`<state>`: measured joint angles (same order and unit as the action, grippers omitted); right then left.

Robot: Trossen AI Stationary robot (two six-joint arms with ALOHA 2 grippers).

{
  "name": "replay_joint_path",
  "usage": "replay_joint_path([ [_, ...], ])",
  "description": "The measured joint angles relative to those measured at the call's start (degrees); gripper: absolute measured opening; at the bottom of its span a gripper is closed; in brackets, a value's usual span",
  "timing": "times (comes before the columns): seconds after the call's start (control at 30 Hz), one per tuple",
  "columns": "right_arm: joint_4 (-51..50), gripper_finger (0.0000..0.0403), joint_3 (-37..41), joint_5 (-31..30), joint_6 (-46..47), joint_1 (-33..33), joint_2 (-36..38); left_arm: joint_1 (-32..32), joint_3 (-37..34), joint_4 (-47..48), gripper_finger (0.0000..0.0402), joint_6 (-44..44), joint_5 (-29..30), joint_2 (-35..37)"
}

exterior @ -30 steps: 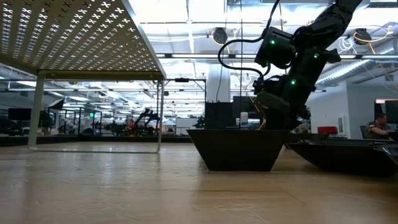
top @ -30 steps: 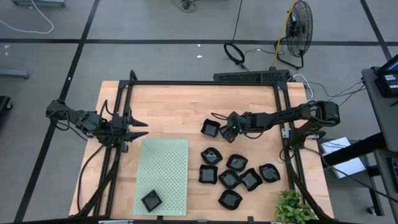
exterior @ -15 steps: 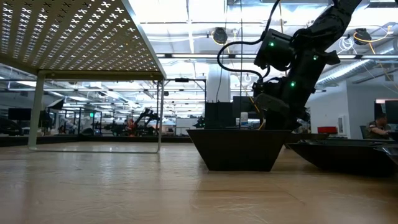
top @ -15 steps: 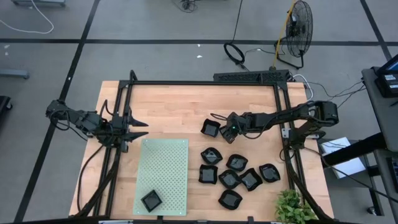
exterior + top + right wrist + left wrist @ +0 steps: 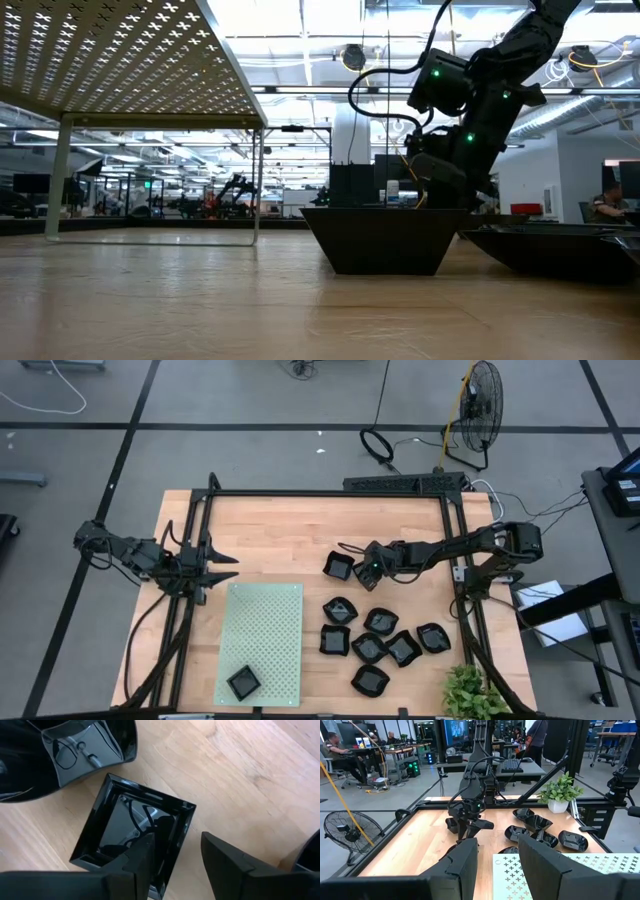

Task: Pick & Place Mini shaped plates
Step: Stack the square plate on top of the other square plates on the shelf

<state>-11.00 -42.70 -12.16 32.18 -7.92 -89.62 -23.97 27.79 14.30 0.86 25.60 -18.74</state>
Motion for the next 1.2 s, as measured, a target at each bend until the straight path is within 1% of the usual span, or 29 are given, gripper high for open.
replay_joint_path([
  [0.13,0.0,0.0124,0.0,0.0,-0.07,0.0,0.0,0.0,0.0,0.0,0.0147,0.02,0.0,0.0],
  [0.5,0.02,0.0041,0.0,0.02,-0.17,0.0,0.0,0.0,0.02,0.0,0.0147,0.0,0.0,0.0],
  [0.67,0.28,0.0009,-0.02,0.02,-1.9,0.0,0.01,0.0,0.02,0.0,0.0147,0.0,0.0,0.0],
  [0.73,0.34,0.0004,-0.04,0.02,-2.87,0.0,0.02,0.0,0.02,0.0,0.0147,0.0,-0.02,0.0],
  [1.0,0.63,0.0002,-0.04,0.04,-5.98,0.0,0.26,0.0,0.0,0.0,0.0147,0.02,0.0,0.0],
  [1.2,0.24,0.0001,-0.04,-0.04,-7.44,0.0,3.32,0.0,0.01,0.0,0.0147,0.0,-0.02,0.0],
])
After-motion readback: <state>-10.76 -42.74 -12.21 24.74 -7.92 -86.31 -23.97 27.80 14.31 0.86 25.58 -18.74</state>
